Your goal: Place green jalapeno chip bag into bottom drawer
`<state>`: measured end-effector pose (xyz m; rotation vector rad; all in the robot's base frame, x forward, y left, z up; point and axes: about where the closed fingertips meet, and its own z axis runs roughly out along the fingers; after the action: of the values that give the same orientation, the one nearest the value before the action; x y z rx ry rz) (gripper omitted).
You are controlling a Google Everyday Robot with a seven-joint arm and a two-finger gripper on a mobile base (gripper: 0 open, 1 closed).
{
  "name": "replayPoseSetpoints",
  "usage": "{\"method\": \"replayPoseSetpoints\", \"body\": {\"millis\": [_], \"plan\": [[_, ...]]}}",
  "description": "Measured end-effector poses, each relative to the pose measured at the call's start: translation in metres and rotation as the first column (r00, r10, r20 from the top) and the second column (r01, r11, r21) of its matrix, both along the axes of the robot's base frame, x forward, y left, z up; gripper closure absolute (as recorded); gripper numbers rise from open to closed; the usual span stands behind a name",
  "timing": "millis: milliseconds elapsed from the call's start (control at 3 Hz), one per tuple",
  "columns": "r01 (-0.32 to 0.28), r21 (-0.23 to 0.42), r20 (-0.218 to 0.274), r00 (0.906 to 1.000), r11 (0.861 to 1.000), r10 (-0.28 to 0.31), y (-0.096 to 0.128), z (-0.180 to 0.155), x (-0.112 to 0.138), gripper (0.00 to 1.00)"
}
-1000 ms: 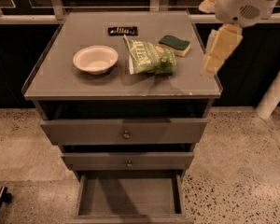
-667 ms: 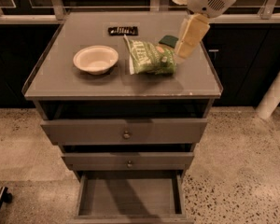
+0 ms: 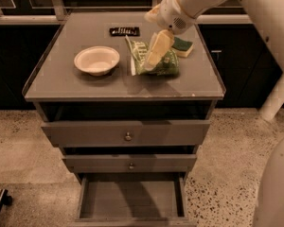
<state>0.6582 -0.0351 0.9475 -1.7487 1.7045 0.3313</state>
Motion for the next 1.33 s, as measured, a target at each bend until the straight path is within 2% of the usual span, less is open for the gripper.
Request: {"method": "replayPoseSetpoints", "body": {"millis": [333, 667, 1000, 1333], "plan": [[0.009, 0.031, -0.076, 0.9971, 0.999, -0.007, 0.004, -0.054, 0.012, 0.00], [0.042, 0.025, -0.114, 0.9928, 0.999, -0.039, 0.002, -0.103, 0.019, 0.00], [0.043, 0.025, -0.116, 0.9925, 0.999, -0.040, 0.004, -0.107, 0.019, 0.18], [0.043, 0.025, -0.116, 0.9925, 0.999, -0.040, 0.004, -0.107, 0.019, 0.41]]}}
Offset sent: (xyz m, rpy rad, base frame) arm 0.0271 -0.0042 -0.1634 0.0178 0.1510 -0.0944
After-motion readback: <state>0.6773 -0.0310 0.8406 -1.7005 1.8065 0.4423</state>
